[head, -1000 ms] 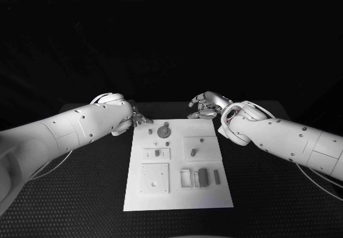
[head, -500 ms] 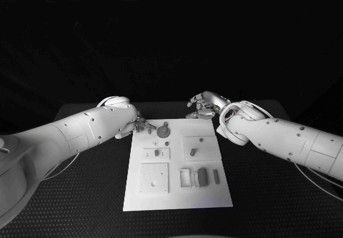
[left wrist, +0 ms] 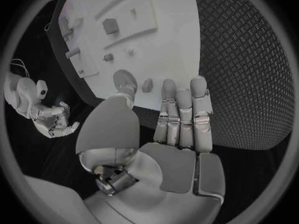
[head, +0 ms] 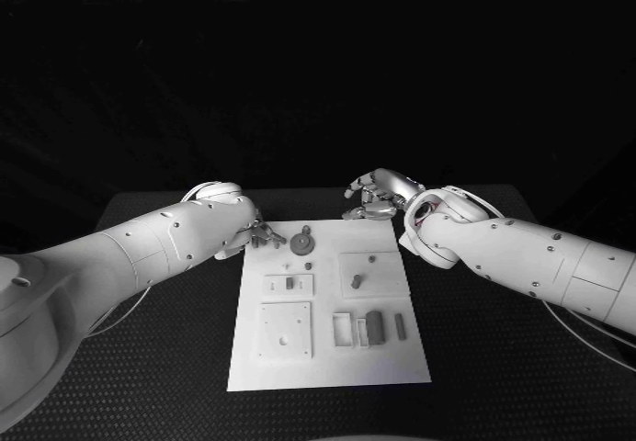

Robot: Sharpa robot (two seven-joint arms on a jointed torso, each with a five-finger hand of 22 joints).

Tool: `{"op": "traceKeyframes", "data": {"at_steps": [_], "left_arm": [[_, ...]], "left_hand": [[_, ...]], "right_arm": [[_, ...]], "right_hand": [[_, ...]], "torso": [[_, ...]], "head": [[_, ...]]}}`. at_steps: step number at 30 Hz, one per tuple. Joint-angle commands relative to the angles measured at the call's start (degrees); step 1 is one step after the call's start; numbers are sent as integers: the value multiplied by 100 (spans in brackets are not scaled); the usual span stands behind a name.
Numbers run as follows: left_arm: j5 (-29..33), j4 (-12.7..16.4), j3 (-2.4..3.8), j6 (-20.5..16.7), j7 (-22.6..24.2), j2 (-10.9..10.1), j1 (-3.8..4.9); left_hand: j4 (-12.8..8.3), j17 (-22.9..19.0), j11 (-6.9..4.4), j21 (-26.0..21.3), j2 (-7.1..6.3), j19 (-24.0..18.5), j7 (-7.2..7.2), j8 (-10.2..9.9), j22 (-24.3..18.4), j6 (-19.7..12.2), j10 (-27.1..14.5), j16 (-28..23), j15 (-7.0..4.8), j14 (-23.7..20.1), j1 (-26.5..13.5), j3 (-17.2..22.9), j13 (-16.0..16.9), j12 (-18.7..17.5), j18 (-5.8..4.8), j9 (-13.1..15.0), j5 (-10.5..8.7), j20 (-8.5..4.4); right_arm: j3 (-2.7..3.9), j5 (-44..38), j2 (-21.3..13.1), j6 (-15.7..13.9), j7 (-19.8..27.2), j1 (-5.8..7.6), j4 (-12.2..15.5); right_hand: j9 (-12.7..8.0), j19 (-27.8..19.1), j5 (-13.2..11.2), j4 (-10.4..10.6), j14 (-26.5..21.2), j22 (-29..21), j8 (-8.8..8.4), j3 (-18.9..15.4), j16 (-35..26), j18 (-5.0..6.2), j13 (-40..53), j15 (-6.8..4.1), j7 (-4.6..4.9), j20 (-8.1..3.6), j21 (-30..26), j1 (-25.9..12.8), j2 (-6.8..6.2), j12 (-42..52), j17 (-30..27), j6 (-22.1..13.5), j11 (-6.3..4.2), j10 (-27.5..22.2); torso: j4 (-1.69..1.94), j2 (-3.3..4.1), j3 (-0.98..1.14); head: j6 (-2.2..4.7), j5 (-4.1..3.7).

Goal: Assemble the parts on the task board

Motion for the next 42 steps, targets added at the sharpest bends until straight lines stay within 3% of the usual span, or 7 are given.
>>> {"op": "traceKeyframes", "data": {"at_steps": [1, 23, 42], "left_arm": [[162, -30, 3, 86, 92, 22, 2], [365, -178, 5, 61, 114, 107, -17], [364, -319, 8, 80, 156, 190, -112]], "left_hand": [[0, 4, -47, 12, 101, 6, -9, 45, 75, 48, -10, 32, -34, -28, 79, -147, -4, 39, 261, 10, 122, -41], [8, 29, -89, 43, 205, 75, -55, 114, 105, 131, 60, 102, -77, 28, 76, -302, 11, 104, 259, 20, 82, -79], [4, 32, -108, 65, 512, 86, -74, 158, 116, 155, 78, 131, -102, 39, 347, -513, -5, 132, 231, -2, 90, -115]], "right_arm": [[3, -2, 2, 65, 41, -2, -2], [3, -2, 33, 70, 41, -3, -28], [3, -3, 19, 64, 38, -3, -8]], "right_hand": [[-9, 10, -9, 2, -43, 93, 17, 12, -34, 173, -9, -10, 28, -28, -35, -27, 19, 36, -7, -7, 13, -44], [-9, 9, -9, -2, -45, 93, 19, 9, -36, 173, -16, -8, 29, -26, -38, -32, 24, 44, -9, -7, 14, -47], [-9, 9, -9, -3, -45, 93, 20, 9, -36, 173, -20, -8, 29, -25, -39, -33, 29, 47, -10, -7, 14, -49]], "torso": [[2, 0, -7], [4, -4, 0], [3, -4, -2]], "head": [[-5, -11], [-9, -18], [-29, -46]]}}
